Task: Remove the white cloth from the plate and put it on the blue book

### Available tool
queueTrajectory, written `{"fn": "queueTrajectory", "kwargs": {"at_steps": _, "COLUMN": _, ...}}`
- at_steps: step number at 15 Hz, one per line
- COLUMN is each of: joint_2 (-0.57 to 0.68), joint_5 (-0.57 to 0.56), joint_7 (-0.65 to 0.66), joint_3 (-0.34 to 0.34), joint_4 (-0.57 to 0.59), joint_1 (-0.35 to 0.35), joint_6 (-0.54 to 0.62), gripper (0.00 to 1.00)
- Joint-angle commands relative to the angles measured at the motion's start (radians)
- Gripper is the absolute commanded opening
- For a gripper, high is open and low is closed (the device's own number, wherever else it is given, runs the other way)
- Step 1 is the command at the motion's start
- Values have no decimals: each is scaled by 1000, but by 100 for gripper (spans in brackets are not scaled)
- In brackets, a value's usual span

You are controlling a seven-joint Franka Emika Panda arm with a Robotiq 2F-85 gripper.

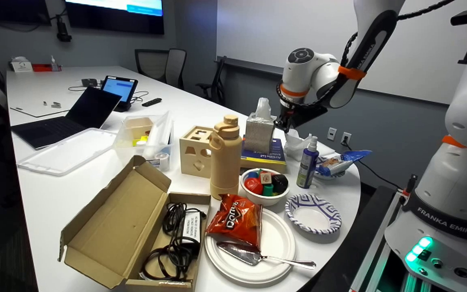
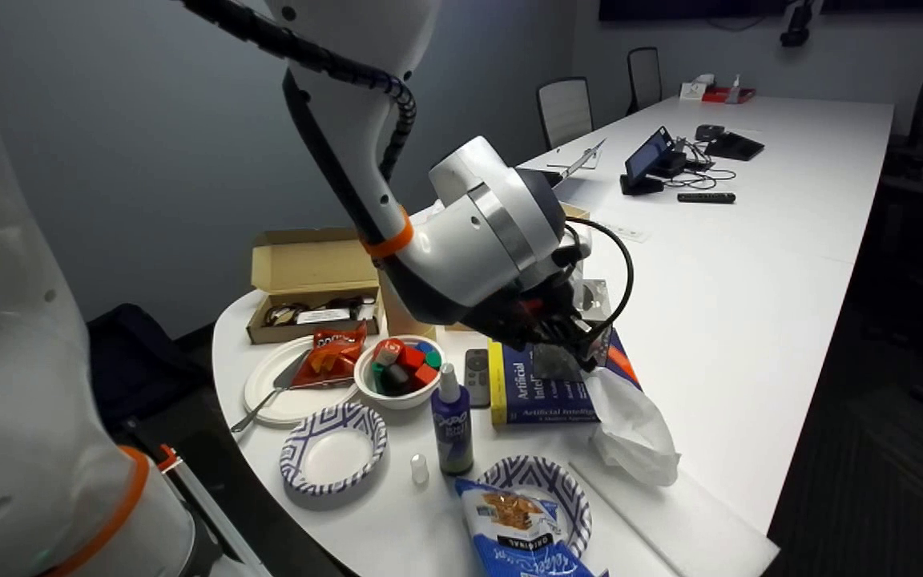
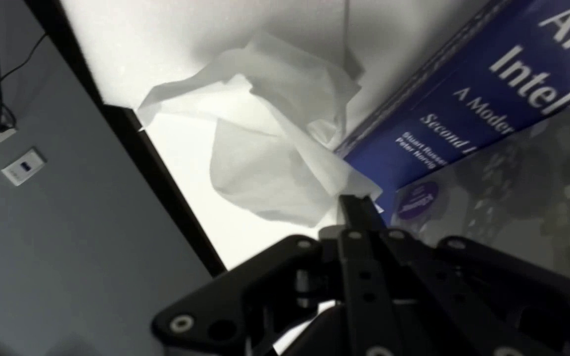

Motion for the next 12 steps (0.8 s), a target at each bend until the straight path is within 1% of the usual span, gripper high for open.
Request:
{"fn": "queueTrajectory", "kwargs": {"at_steps": 1, "joint_2": -67, "joint_5": 206, "joint_7": -211, "joint_3": 20, "joint_4": -99, "joint_1": -31, "joint_6": 115, "gripper": 0}}
{"fn": "queueTrajectory", "kwargs": {"at_steps": 4, "joint_2": -115, "joint_5": 378, "joint_7": -364, "joint_3": 48, "joint_4": -169, "joint_1": -38, "joint_6": 151, "gripper": 0}}
{"fn": "queueTrajectory", "kwargs": {"at_steps": 6, "joint_2": -160, "joint_5": 472, "joint_7": -442, "joint_3": 60, "joint_4": -211, "joint_1": -35, "joint_6": 158, "gripper": 0}}
{"fn": "queueTrajectory", "kwargs": {"at_steps": 8, "joint_2": -201, "joint_5": 542, "joint_7": -494, "joint_3": 62, "joint_4": -236, "joint_1": -27, "joint_6": 152, "gripper": 0}}
{"fn": "queueTrajectory", "kwargs": {"at_steps": 12, "joint_2": -242, "joint_5": 683, "joint_7": -606, "joint_3": 53, "joint_4": -267, "joint_1": -5, "joint_6": 148, "gripper": 0}}
